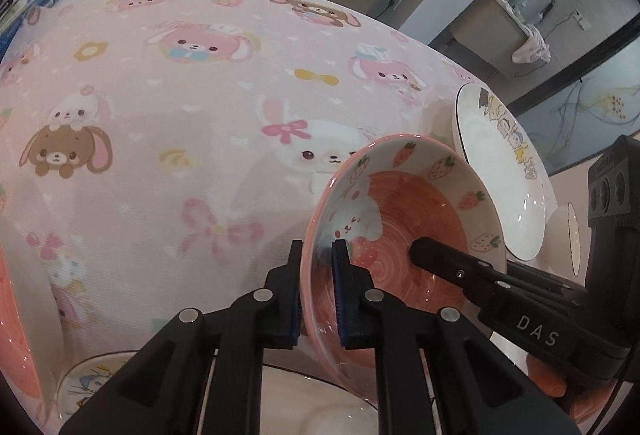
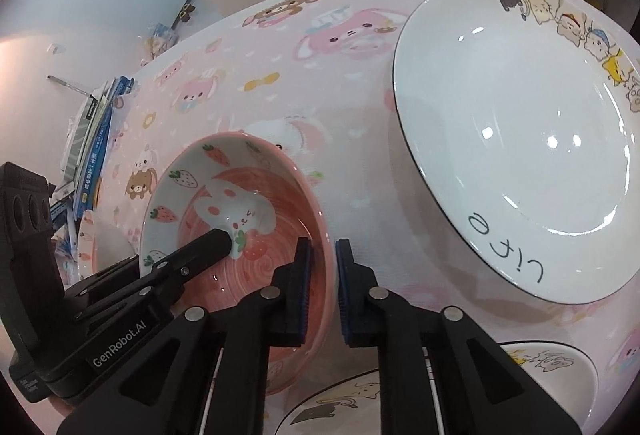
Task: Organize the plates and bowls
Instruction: 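Close the left tool on the pink bowl rim while the right tool grips the opposite rim, then lift and carry the pink bowl with both tools toward the other pink bowl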
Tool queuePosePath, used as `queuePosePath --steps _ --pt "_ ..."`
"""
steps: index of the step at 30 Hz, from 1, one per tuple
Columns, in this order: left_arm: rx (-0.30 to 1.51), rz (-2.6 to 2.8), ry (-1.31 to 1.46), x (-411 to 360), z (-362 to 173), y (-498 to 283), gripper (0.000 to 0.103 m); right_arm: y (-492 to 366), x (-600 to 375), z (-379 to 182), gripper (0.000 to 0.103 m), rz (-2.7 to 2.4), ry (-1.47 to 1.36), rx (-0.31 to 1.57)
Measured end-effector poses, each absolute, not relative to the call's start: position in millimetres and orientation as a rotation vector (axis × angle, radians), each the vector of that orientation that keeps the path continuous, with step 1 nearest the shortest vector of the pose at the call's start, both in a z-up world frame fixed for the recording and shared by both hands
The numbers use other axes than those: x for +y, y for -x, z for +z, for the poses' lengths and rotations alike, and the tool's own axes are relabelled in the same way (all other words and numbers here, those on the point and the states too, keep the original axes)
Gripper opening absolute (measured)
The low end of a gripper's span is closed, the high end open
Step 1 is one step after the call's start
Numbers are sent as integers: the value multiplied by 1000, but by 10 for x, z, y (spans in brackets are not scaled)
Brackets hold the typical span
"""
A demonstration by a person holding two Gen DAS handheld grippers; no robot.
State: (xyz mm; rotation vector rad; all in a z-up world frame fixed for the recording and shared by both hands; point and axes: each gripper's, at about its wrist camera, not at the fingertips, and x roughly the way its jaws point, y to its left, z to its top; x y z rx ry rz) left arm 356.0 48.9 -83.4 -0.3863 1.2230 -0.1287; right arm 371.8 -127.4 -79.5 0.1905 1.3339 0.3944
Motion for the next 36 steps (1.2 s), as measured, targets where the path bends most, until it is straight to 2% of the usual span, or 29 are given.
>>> queuePosePath --steps 8,15,36 --pt "1189 -85 303 417 -749 -3504 12 -3637 -1174 -689 9 352 -97 1279" --pt "1066 -72 242 397 -377 -3372 11 -3573 -1225 -437 9 393 -131 1217" --pt "886 -62 199 431 459 -2905 11 -3216 -1280 320 9 450 -216 1025"
